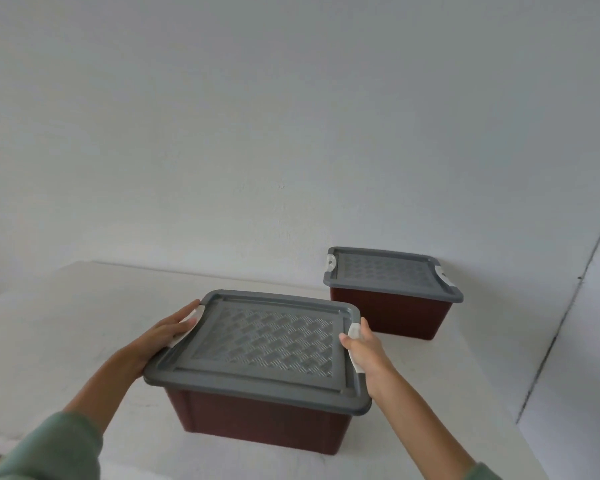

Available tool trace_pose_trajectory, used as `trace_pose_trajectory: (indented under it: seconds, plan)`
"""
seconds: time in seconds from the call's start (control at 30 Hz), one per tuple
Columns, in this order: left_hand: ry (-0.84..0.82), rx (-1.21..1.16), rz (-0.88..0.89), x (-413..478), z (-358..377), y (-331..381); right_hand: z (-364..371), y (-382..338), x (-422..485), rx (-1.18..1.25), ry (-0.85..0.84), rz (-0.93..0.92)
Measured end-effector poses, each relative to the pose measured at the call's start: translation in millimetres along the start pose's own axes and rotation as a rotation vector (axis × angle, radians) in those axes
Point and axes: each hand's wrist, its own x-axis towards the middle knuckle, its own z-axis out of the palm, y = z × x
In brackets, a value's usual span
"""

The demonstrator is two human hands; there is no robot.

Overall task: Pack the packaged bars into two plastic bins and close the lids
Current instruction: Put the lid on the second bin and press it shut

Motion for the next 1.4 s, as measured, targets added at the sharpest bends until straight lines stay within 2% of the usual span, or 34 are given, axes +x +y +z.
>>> trace_pose_trajectory:
  seconds: [0.2, 0.3, 0.4, 0.5, 0.57, 0.7, 0.77, 0.9, 1.1, 1.4]
  plan:
    - [0.007, 0.124, 0.016, 30, -51, -5, 52, -25, 13, -0.05, 0.027, 0.001]
    - [-0.003, 0.302, 0.051, 47, -71, -2, 74, -35, 15, -0.18, 0.06, -0.004]
    - [-0.068, 0.591, 0.084, 61, -70, 1, 89, -32, 12, -0.514, 0.149, -0.038]
    - [0.09, 0.979, 0.143, 61, -55, -5, 106, -26, -1, -0.993, 0.21, -0.215]
    - [0.073, 1.128, 0.169, 52, -48, -9, 119, -24, -9, -1.096, 0.151, -0.293]
    - [-0.109, 1.322, 0.252, 23, -31, -10, 133, -22, -25, -1.103, 0.138, -0.258]
    - [-0.156, 1.34, 0.302, 12, -21, -12, 146, -19, -36, -1.099, 0.145, -0.287]
    - [-0.141, 1.291, 0.292, 9, -18, -10, 163, -16, -42, -1.098, 0.23, -0.339]
    - [-0.008, 1.202, 0.342, 11, -14, -13, 162, -16, -35, -1.105, 0.302, -0.365]
    - [0.008, 1.198, 0.307, 42, -6, -5, 157, -22, 5, -1.125, 0.301, -0.385]
